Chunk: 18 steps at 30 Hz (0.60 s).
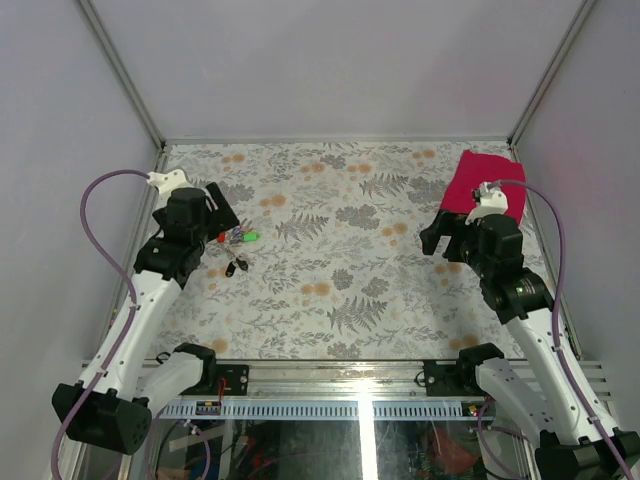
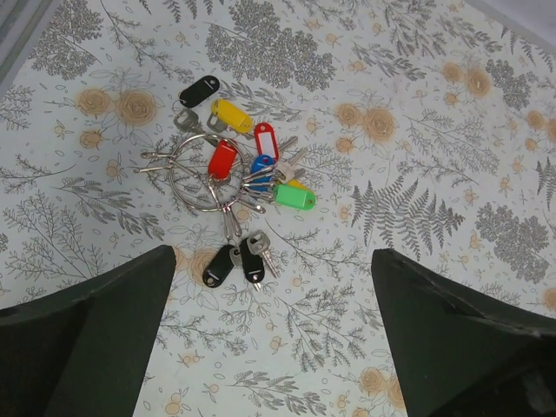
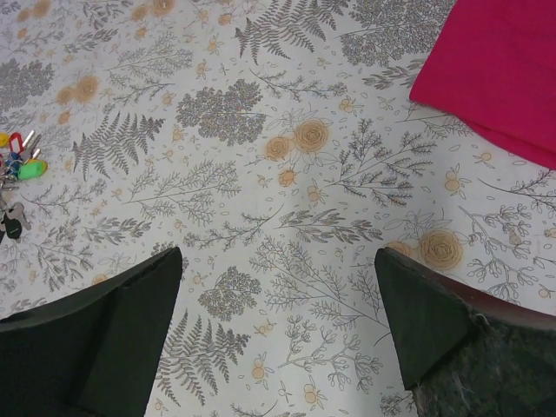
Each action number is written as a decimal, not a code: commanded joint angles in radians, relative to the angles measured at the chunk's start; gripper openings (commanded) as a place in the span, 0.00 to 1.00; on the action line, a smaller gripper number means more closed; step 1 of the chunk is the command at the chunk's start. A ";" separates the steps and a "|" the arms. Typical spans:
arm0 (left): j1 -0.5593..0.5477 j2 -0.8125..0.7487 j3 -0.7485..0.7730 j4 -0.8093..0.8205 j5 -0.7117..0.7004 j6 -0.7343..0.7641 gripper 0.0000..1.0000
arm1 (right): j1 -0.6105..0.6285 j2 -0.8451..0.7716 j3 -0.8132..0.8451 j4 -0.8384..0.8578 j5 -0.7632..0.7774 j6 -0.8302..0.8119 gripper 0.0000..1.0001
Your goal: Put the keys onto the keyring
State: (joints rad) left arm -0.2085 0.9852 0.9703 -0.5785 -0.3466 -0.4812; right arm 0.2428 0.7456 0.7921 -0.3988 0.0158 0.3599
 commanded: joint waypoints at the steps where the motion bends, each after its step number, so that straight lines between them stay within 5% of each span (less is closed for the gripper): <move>1: 0.006 -0.037 0.007 0.050 -0.033 0.010 1.00 | -0.006 0.003 0.055 0.029 0.024 0.011 0.99; 18: 0.050 0.304 0.078 -0.051 0.048 0.004 1.00 | -0.006 0.080 0.049 -0.029 0.040 0.076 0.99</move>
State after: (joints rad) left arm -0.2001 1.2079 1.0126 -0.6060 -0.3550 -0.4820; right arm 0.2424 0.7994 0.7994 -0.4171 0.0368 0.4030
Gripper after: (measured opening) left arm 0.996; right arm 0.992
